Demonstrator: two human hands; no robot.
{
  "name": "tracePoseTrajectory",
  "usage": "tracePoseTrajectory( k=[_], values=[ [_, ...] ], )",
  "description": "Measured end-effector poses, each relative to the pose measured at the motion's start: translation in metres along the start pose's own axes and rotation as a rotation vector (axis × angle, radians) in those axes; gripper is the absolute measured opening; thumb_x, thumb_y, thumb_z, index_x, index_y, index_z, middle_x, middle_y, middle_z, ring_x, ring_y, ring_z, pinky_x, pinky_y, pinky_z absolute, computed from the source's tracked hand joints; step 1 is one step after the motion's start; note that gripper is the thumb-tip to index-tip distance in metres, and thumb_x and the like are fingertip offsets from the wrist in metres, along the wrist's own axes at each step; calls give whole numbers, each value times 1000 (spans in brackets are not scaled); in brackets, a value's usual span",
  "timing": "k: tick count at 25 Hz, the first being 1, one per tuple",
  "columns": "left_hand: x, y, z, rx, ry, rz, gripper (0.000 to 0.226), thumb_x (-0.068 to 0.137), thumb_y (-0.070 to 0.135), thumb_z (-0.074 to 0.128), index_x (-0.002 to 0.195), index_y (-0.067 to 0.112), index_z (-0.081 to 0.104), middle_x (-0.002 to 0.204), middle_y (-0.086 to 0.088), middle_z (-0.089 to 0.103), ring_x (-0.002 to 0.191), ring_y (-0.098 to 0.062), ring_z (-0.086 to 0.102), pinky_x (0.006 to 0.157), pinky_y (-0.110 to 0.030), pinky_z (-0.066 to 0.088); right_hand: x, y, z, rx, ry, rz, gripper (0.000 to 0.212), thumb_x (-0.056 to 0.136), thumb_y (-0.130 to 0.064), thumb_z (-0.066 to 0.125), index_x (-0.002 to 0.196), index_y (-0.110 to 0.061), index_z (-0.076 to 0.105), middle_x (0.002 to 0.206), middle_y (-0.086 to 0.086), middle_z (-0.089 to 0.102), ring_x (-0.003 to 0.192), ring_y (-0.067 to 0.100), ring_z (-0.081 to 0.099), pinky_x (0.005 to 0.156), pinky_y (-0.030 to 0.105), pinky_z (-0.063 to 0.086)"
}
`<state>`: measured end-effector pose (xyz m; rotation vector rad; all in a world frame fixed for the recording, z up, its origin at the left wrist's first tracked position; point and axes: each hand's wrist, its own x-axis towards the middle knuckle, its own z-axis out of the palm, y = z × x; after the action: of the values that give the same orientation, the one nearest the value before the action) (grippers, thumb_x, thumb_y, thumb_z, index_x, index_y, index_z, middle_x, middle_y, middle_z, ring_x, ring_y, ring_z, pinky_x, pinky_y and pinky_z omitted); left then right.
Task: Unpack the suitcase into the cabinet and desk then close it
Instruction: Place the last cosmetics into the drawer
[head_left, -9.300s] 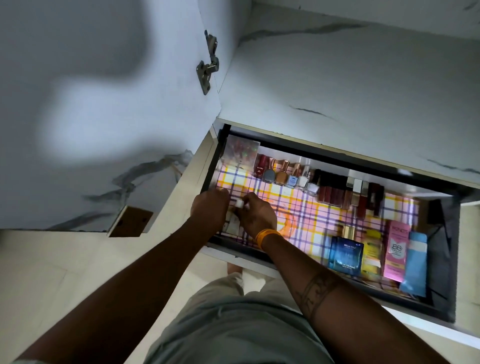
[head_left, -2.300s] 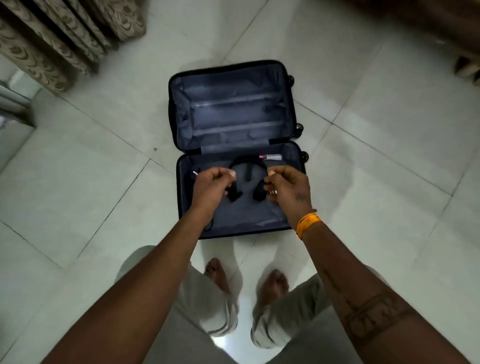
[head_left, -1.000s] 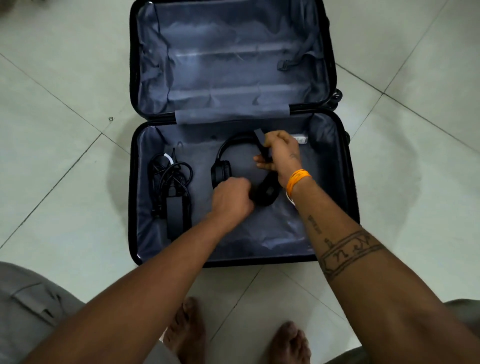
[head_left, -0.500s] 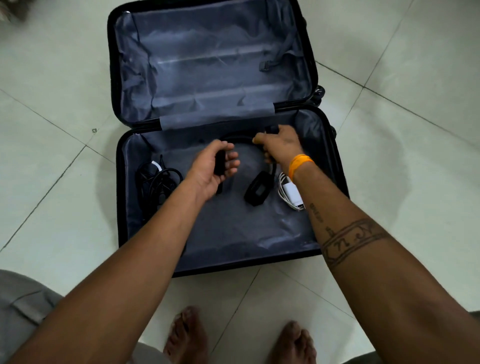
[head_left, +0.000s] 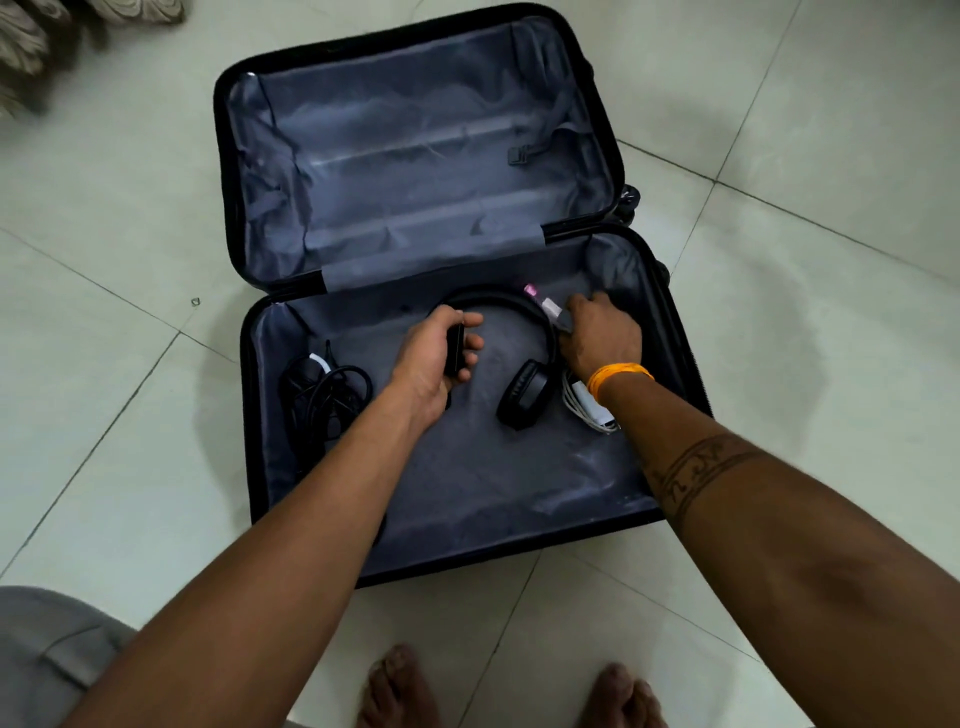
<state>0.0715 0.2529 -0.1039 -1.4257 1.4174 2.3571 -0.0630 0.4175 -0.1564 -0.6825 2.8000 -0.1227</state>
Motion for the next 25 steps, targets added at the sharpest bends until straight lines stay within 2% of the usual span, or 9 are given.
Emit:
tracePoseTrajectory(
  k=[3, 6, 8, 11, 13, 17, 21, 23, 25],
  values=[
    [1, 4, 3, -12, 2, 28, 29, 100, 19, 45, 113, 7, 68, 74, -5, 64, 53, -10, 54, 45, -22, 40, -6, -2, -4, 136, -10, 111, 37, 91, -39, 67, 103, -4, 68, 108, 21, 68, 95, 45, 68, 72, 40, 51],
    [-1, 11, 10, -41, -25, 8, 36, 97, 6, 35, 119, 2, 63, 78, -9, 64, 55, -12, 54, 45, -21, 40, -15, -6, -14, 479, 21, 333, 43, 88, -50, 63, 77, -8, 63, 86, 20, 71, 82, 42, 67, 68, 39, 51],
    [-2, 16, 17, -61, -47, -4, 36, 94, 2, 36, 119, 3, 63, 80, -9, 67, 56, -12, 55, 45, -20, 41, -25, -13, -22, 799, 14, 405, 39, 76, -47, 66, 66, -11, 57, 71, 13, 68, 71, 36, 64, 67, 43, 53],
    [-5, 24, 30, -89, -81, 19, 28, 95, -3, 43, 111, 10, 62, 83, -6, 78, 58, -11, 64, 50, -21, 49, -40, -31, -36, 1226, 50, 498, 18, 63, -33, 67, 65, -14, 66, 60, 0, 67, 63, 21, 63, 66, 40, 54],
    [-16, 39, 35, -112, -96, 19, 25, 96, -6, 48, 104, 13, 61, 86, -2, 80, 64, -12, 69, 57, -24, 54, -49, -38, -52, 1229, 84, 484, 20, 73, -33, 70, 65, -15, 65, 58, -5, 67, 59, 16, 60, 65, 39, 53],
    [-76, 99, 39, -89, -129, 63, 20, 98, -8, 56, 105, 9, 64, 96, -7, 80, 84, -19, 75, 73, -27, 62, -79, -58, -133, 1220, 106, 392, 37, 82, -49, 70, 66, -17, 65, 60, -5, 67, 61, 17, 60, 69, 48, 55],
    [-166, 168, 43, -99, -110, 101, 19, 97, -6, 60, 111, 5, 67, 98, -11, 79, 89, -23, 78, 79, -32, 65, -130, -81, -239, 1304, 141, 375, 32, 88, -37, 74, 70, -13, 63, 59, -6, 57, 62, 9, 47, 65, 41, 44],
    [-214, 195, 44, -82, -86, 97, 21, 98, -5, 60, 114, 6, 68, 101, -11, 79, 92, -25, 78, 82, -35, 65, -153, -85, -289, 1348, 129, 405, 27, 88, -38, 75, 78, -14, 69, 67, 4, 65, 66, 12, 53, 67, 45, 49],
    [-265, 223, 48, -47, -67, 97, 23, 98, -2, 62, 119, 6, 67, 109, -13, 79, 96, -28, 78, 82, -38, 65, -178, -89, -345, 1374, 125, 405, 17, 90, -33, 78, 86, -17, 74, 78, 4, 72, 73, 12, 63, 73, 43, 55]
  ],
)
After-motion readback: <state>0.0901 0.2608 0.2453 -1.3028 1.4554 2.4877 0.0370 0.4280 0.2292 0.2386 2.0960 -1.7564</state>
